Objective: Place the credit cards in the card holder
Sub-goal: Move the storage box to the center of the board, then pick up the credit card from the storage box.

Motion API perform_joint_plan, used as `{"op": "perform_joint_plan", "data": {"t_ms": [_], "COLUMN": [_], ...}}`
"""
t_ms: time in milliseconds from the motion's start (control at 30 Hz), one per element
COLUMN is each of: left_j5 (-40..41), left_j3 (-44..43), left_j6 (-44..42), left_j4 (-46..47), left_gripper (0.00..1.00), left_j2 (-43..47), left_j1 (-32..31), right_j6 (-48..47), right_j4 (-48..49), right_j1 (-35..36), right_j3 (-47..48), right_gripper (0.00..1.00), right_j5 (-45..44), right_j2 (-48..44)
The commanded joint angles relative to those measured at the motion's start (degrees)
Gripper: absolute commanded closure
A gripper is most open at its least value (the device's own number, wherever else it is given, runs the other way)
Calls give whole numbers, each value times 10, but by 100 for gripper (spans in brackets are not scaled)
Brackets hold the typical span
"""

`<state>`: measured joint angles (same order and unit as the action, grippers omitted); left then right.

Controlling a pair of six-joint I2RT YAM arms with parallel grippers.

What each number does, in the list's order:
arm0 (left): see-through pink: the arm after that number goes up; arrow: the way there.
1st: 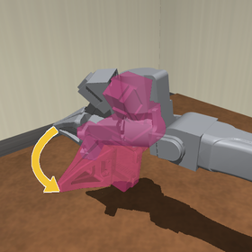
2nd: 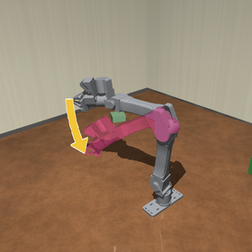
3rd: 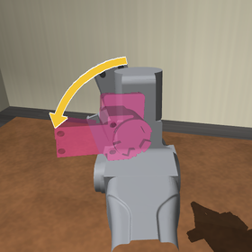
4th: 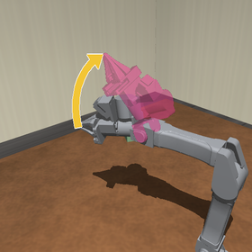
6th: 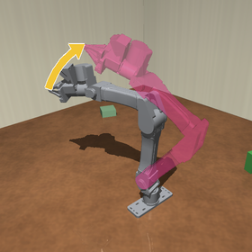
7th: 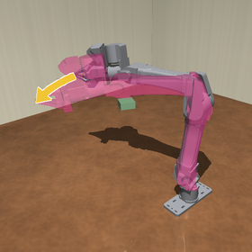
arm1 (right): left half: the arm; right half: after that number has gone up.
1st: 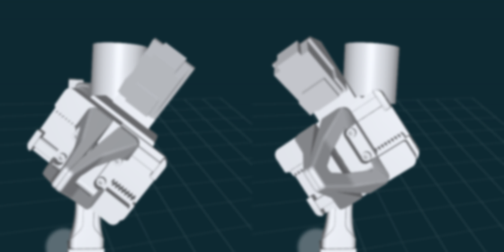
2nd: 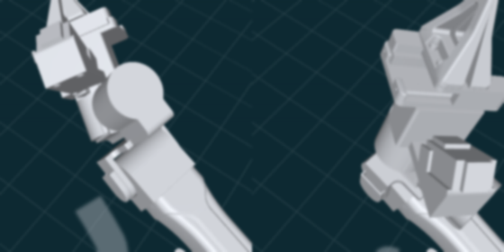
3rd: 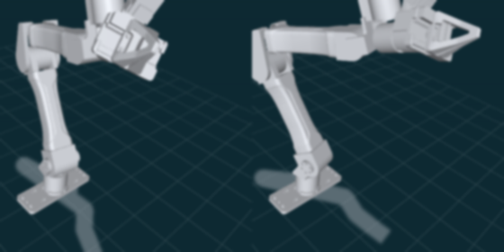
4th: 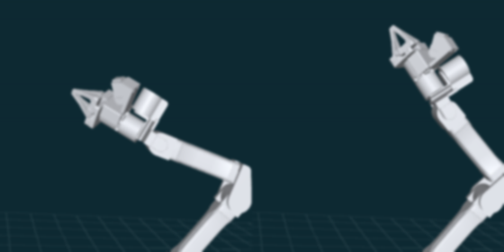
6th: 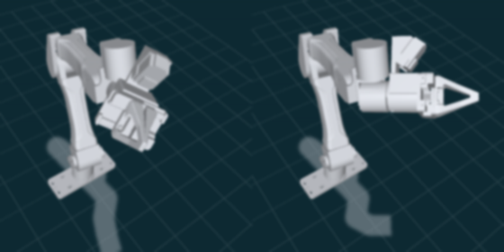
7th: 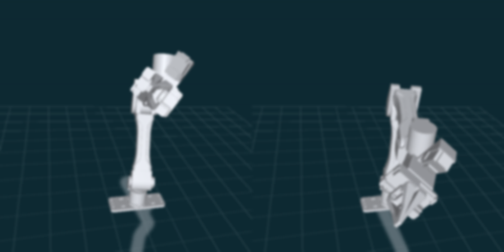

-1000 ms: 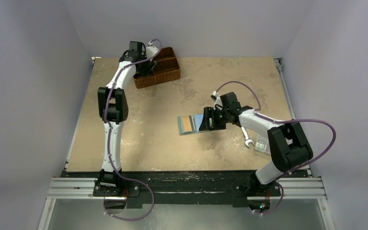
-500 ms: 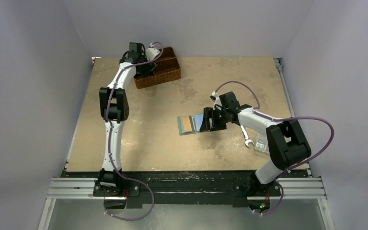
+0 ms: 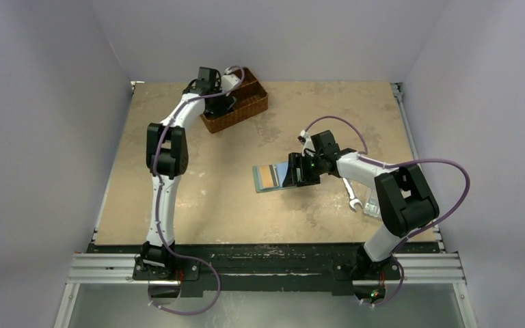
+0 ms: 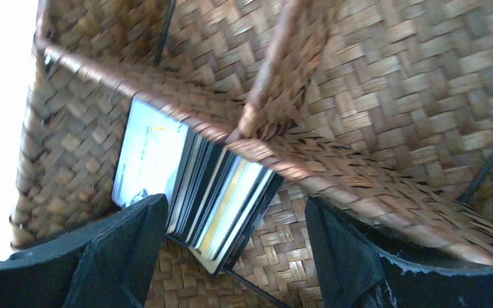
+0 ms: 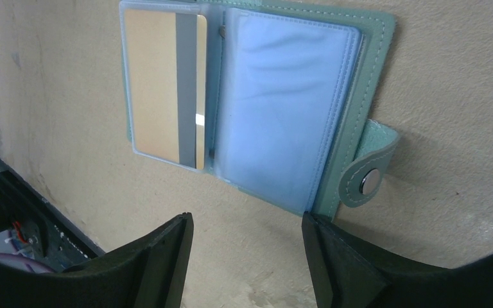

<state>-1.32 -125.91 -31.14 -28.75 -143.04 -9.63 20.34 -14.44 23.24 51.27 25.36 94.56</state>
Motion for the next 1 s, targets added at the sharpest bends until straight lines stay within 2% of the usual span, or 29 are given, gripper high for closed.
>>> {"op": "perform_joint_plan", "data": {"t_ms": [0, 133, 300, 567, 800, 967], "left_j5": [-10, 6, 32, 45, 53, 34], "left_j3": [48, 50, 16, 42, 14, -32], "left_j6": [66, 82, 63, 47, 35, 32], "left_j4": [7, 5, -33, -35, -31, -76], "left_gripper": [16, 16, 16, 16, 16, 14], "left_j2": [74, 81, 76, 82, 55, 8], "left_j1": [-45, -50, -50, -47, -31, -21], "right_j6": [0, -4, -4, 1, 0, 0], "right_j4": [31, 30, 37, 46, 40, 40], "right_j1": [0, 0, 0, 0, 0, 0], "right_j3": [0, -7, -12, -5, -7, -8], "right_gripper": [30, 30, 30, 30, 30, 30], "right_j5": [23, 25, 24, 34, 30, 29], "right_j2": [-14, -18, -15, 2, -3, -7]}}
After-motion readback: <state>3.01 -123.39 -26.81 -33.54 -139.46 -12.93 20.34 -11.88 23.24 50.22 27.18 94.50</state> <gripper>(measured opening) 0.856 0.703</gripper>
